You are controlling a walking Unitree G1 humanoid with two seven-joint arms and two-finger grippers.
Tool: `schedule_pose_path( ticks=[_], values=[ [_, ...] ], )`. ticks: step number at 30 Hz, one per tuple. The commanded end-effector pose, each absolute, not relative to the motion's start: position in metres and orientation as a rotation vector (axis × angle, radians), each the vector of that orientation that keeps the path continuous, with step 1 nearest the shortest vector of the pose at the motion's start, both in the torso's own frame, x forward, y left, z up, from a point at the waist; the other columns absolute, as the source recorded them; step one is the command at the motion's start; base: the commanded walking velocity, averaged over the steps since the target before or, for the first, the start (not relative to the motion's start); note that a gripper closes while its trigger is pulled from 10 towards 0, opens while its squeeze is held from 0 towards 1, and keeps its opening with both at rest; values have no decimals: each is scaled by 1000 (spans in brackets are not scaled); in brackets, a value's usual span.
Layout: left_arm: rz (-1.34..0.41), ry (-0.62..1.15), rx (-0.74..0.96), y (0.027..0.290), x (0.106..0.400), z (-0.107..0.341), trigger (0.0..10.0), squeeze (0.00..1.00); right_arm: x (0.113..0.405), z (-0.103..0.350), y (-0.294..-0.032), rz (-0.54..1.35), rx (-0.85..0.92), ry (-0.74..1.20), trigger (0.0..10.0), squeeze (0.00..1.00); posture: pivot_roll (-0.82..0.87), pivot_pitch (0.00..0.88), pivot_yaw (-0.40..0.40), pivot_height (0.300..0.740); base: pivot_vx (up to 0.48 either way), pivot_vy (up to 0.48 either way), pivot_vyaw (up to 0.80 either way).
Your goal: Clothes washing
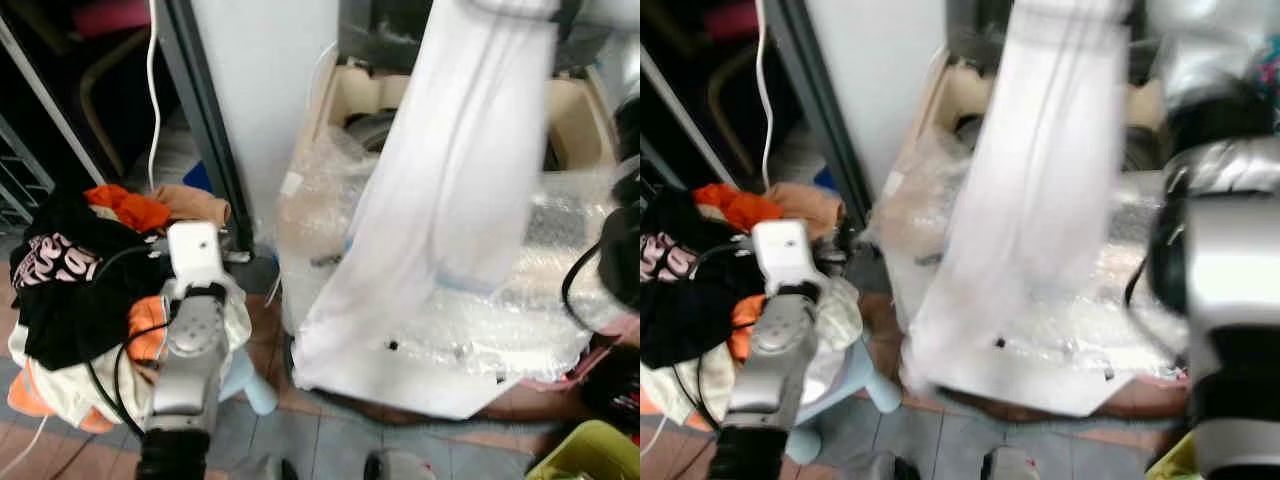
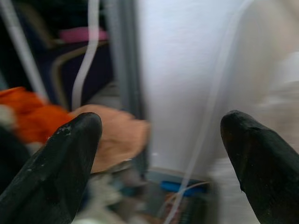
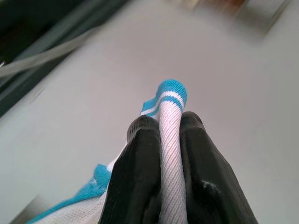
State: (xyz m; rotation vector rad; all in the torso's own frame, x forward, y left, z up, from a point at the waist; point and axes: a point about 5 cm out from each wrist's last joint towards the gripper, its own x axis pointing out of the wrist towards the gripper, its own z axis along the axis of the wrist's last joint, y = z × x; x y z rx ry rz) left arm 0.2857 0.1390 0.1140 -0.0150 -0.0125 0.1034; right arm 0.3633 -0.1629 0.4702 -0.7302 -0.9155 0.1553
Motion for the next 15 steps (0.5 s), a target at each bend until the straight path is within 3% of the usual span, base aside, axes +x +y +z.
schedule_pose_path(
  ticks=[1, 3, 5, 8, 11, 15],
  values=[
    [119, -23, 0, 140, 285, 115, 10000, 0, 353, 484, -166, 89, -783, -1007, 10000, 0, -50, 0, 58, 740, 0, 0, 0],
    [170, -17, 33, 144, 285, 114, 10000, 0, 363, 459, -170, 128, -807, -949, 10000, 0, -52, 0, 57, 740, 0, 0, 0],
    [173, -19, 45, 142, 286, 114, 10000, 0, 389, 383, -168, 293, -794, -732, 10000, 0, -52, 0, 60, 740, 0, 0, 0],
    [152, -21, 49, 139, 286, 115, 10000, 0, 400, 298, -165, 438, -689, -482, 10000, 0, -55, 0, 71, 740, 0, 0, 0],
    [135, -18, 51, 138, 287, 115, 10000, 0, 396, 248, -162, 509, -619, -334, 10000, 0, -56, 0, 79, 740, 0, 0, 0],
    [125, -19, 55, 136, 287, 115, 10000, 0, 392, 233, -164, 539, -558, -274, 10000, 0, -54, 0, 79, 740, 0, 0, 0]
  ],
)
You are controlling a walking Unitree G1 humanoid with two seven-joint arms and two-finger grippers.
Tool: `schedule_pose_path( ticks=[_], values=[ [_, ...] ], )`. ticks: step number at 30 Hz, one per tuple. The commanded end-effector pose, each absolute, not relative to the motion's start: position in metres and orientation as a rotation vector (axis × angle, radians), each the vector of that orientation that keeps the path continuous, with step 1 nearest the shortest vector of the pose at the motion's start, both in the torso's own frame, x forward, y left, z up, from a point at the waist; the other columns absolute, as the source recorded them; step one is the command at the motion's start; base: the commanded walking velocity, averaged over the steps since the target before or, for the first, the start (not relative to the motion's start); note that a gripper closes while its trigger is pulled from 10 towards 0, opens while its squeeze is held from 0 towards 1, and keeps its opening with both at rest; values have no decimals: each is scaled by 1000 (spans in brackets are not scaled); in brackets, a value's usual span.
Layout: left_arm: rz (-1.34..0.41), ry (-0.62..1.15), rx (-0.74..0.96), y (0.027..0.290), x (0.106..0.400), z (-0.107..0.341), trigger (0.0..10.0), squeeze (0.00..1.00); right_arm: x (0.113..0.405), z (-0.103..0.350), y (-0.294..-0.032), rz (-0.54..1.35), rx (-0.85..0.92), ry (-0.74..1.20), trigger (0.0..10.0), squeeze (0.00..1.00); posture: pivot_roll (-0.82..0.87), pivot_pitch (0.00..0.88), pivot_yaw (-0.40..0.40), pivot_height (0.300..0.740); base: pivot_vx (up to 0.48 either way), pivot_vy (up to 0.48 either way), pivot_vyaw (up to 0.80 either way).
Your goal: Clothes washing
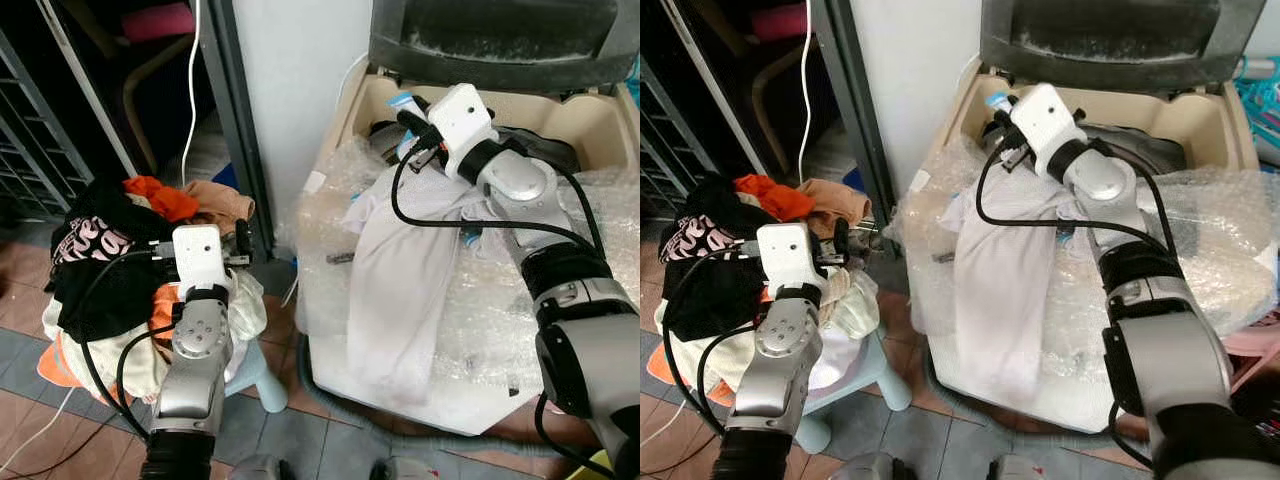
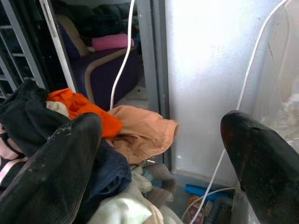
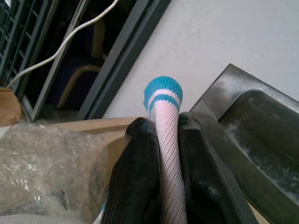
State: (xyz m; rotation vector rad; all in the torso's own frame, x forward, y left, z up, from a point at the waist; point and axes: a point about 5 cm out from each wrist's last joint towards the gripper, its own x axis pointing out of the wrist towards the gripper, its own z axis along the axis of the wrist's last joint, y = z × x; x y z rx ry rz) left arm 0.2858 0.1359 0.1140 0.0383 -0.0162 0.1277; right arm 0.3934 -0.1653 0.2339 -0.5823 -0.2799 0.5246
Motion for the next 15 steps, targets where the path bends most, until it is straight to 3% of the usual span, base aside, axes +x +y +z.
schedule_pose_path(
  ticks=[1, 3, 5, 9, 15],
  values=[
    [125, -19, 55, 136, 287, 115, 10000, 0, 391, 228, -165, 540, -538, -248, 10000, 0, -54, 0, 79, 740, 0, 0, 0],
    [124, -19, 55, 136, 286, 115, 10000, 0, 390, 220, -171, 515, -518, -205, 10000, 0, -52, 0, 74, 740, 0, 0, 0],
    [121, -17, 50, 136, 286, 115, 10000, 0, 386, 215, -179, 455, -457, -184, 10000, 1000, -51, 0, 74, 740, 0, 0, 0],
    [108, -8, 45, 136, 285, 114, 10000, 0, 374, 236, -183, 397, -326, -295, 10000, 1000, -59, 0, 79, 740, 0, 0, 0],
    [100, -4, 47, 136, 285, 114, 10000, 0, 360, 251, -186, 579, -232, -307, 10000, 1000, -60, 0, 88, 740, 0, 0, 0]
  ],
)
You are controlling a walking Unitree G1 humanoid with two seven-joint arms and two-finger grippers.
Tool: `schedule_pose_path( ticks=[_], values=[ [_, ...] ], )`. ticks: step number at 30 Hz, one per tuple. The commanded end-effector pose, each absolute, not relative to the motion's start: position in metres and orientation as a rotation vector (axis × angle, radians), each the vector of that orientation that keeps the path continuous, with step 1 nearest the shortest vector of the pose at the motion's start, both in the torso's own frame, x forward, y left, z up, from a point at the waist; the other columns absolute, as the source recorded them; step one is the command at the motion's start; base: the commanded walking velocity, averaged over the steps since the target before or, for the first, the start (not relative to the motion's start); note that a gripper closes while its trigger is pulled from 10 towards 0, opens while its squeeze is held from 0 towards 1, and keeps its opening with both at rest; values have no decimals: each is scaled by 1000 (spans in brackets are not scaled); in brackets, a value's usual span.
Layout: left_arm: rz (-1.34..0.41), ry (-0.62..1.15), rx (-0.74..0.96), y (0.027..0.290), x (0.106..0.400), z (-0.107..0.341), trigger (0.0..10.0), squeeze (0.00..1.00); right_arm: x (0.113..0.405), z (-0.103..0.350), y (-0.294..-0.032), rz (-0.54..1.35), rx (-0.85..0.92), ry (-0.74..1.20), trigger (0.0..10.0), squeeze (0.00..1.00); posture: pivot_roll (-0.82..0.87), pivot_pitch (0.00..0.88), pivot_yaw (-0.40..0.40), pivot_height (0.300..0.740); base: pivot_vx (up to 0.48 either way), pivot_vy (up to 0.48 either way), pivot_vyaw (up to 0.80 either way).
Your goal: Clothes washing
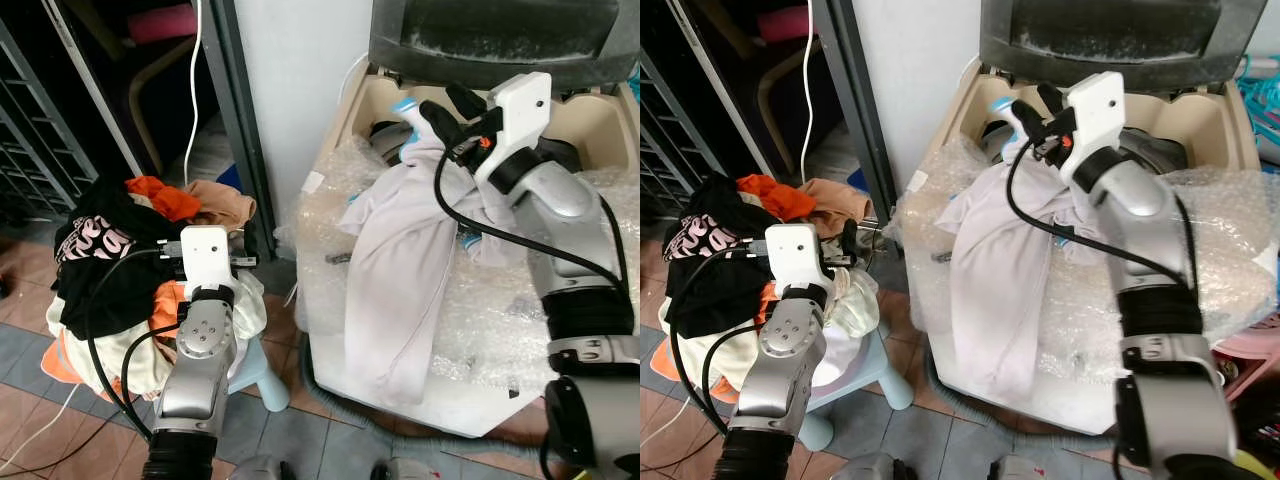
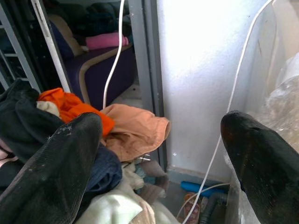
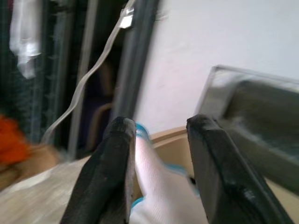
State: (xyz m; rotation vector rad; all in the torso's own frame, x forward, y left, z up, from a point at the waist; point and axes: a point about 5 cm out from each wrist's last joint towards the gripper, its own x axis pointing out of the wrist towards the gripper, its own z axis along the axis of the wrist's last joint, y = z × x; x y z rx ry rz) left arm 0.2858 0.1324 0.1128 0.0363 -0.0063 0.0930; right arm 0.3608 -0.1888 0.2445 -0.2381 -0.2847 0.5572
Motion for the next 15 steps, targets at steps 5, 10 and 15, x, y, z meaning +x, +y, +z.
schedule_pose_path(
  ticks=[5, 10, 15],
  values=[
    [105, -6, 51, 137, 284, 114, 10000, 0, 334, 226, -183, 930, -367, -83, 10000, 1000, -50, 0, 82, 740, 0, 0, 0],
    [110, -3, 53, 139, 282, 114, 10000, 0, 323, 184, -206, 932, -602, 121, 10000, 1000, -41, 0, 82, 740, 0, 0, 0],
    [103, 0, 53, 139, 281, 114, 10000, 0, 333, 173, -211, 789, -713, 165, 0, 996, -40, 0, 79, 740, 0, 0, 0]
  ],
)
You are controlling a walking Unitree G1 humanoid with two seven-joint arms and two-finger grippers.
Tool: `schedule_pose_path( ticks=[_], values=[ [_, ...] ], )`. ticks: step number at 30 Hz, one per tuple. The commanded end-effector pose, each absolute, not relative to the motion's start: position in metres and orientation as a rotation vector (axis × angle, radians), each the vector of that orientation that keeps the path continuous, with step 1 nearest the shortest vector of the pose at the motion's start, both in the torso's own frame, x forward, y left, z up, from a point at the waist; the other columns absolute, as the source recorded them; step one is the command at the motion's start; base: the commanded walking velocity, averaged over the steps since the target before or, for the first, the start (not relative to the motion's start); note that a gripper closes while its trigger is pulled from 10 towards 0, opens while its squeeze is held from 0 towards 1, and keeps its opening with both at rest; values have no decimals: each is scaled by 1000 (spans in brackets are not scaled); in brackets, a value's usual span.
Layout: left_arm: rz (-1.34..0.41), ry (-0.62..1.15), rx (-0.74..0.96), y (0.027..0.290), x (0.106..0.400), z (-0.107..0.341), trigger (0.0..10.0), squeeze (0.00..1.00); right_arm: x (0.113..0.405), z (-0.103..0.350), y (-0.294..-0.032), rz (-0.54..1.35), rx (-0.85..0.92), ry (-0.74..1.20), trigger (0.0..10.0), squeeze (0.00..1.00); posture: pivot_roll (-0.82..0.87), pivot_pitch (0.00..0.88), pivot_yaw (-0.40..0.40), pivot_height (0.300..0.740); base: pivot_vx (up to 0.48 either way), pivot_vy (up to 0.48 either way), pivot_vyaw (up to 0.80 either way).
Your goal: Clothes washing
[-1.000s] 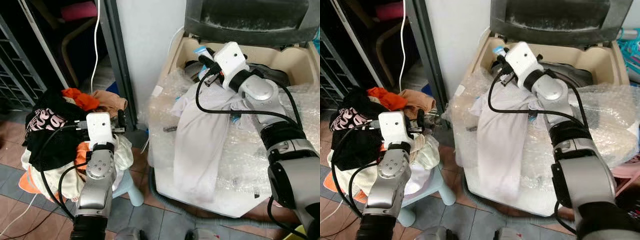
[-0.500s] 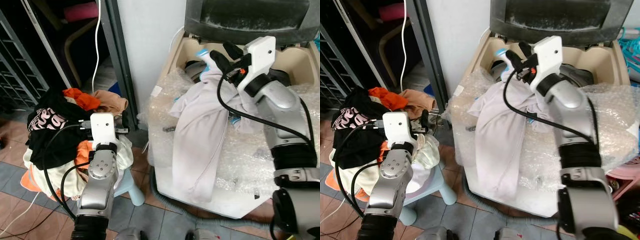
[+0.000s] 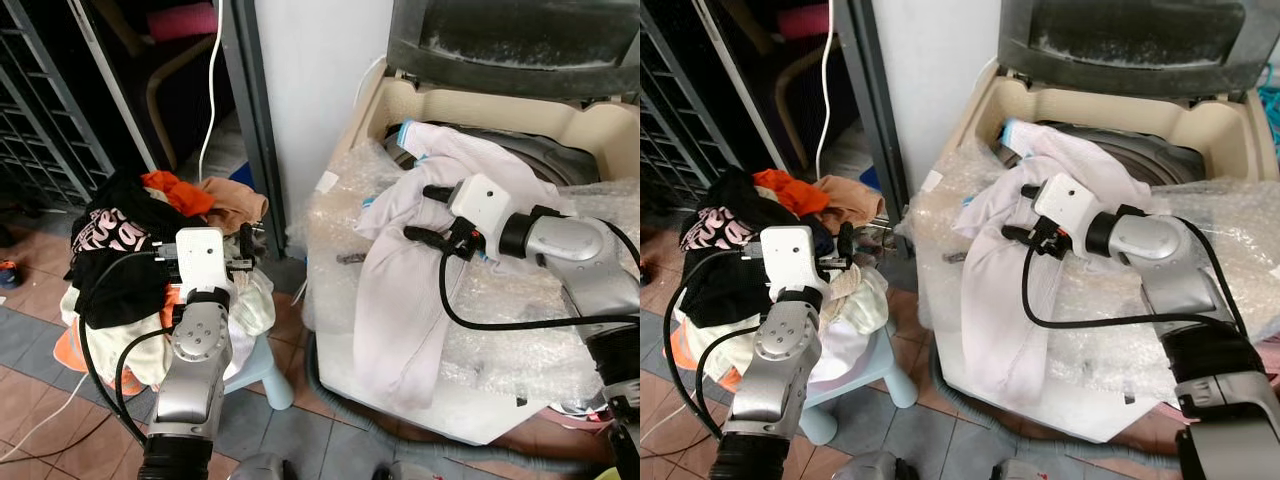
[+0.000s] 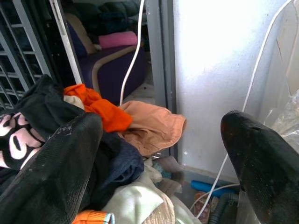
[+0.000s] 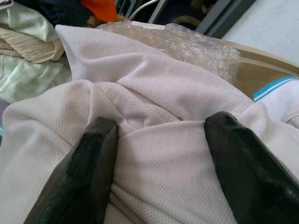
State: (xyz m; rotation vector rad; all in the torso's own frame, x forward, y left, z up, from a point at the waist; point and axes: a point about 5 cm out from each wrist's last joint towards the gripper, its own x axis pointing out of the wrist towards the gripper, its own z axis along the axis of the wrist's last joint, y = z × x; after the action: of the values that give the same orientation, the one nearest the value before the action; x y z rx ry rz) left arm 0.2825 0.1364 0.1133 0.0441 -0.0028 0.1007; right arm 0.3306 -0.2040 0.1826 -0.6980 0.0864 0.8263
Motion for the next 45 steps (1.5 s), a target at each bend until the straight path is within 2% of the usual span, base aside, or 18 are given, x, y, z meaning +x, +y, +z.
schedule_pose_path(
  ticks=[1, 2, 3, 7, 13, 21, 25, 29, 31, 34, 35, 36, 37, 38, 39, 40, 44, 45],
  values=[
    [104, 2, 50, 139, 282, 114, 10000, 0, 333, 173, -210, 788, -716, 163, 0, 816, -39, 0, 76, 740, 0, 0, 0],
    [104, 2, 49, 138, 282, 114, 10000, 0, 334, 173, -210, 785, -714, 161, 0, 231, -39, 0, 76, 740, 0, 0, 0],
    [105, 3, 49, 138, 282, 114, 10000, 0, 335, 172, -210, 784, -719, 159, 0, 0, -39, 0, 76, 740, 0, 0, 0],
    [110, 10, 48, 138, 282, 113, 10000, 0, 340, 170, -210, 744, -666, 156, 0, 0, -39, 0, 72, 740, 0, 0, 0],
    [105, 14, 56, 139, 283, 113, 10000, 0, 360, 181, -227, 592, -639, 174, 0, 0, -36, 0, 72, 740, 0, 0, 0],
    [116, 9, 61, 140, 283, 113, 10000, 0, 372, 185, -234, 512, -721, 207, 0, 0, -22, 0, 64, 740, 0, 0, 0],
    [118, 8, 56, 138, 284, 113, 10000, 0, 395, 266, -244, 190, -633, -120, 0, 0, -31, 0, 51, 740, 0, 0, 0],
    [128, 13, 43, 138, 284, 112, 10000, 0, 381, 359, -250, -73, -612, -605, 0, 0, -43, 0, 53, 740, 0, 0, 0],
    [125, 9, 49, 139, 285, 112, 10000, 0, 369, 384, -252, -179, -710, -756, 0, 0, -45, 0, 58, 740, 0, 0, 0],
    [129, 12, 52, 140, 285, 112, 10000, 0, 375, 358, -246, -94, -767, -672, 0, 0, -53, 0, 64, 740, 0, 0, 0],
    [126, 13, 53, 139, 285, 112, 10000, 0, 386, 322, -245, -3, -774, -496, 2902, 0, -53, 0, 64, 740, 0, 0, 0],
    [126, 13, 53, 139, 285, 112, 10000, 0, 386, 322, -245, -3, -774, -496, 2902, 0, -53, 0, 64, 740, 0, 0, 0],
    [124, 14, 53, 139, 285, 112, 10000, 0, 391, 277, -245, 89, -707, -306, 10000, 0, -48, 0, 66, 740, 0, 0, 0],
    [124, 15, 53, 140, 284, 112, 10000, 0, 388, 251, -244, 155, -626, -215, 10000, 0, -49, 0, 67, 740, 0, 0, 0],
    [124, 15, 53, 140, 284, 112, 10000, 0, 386, 246, -243, 168, -608, -207, 10000, 0, -49, 0, 67, 740, 0, 0, 0],
    [125, 16, 53, 140, 284, 112, 10000, 0, 383, 243, -242, 177, -595, -226, 10000, 1000, -49, 0, 67, 740, 0, 0, 0],
    [117, 21, 55, 140, 284, 110, 10000, 0, 367, 236, -227, 261, -536, -306, 10000, 1000, -55, 0, 72, 740, 0, 0, 0],
    [113, 20, 58, 140, 284, 111, 10000, 0, 364, 239, -225, 320, -471, -309, 10000, 1000, -57, 0, 75, 740, 0, 0, 0]
  ],
)
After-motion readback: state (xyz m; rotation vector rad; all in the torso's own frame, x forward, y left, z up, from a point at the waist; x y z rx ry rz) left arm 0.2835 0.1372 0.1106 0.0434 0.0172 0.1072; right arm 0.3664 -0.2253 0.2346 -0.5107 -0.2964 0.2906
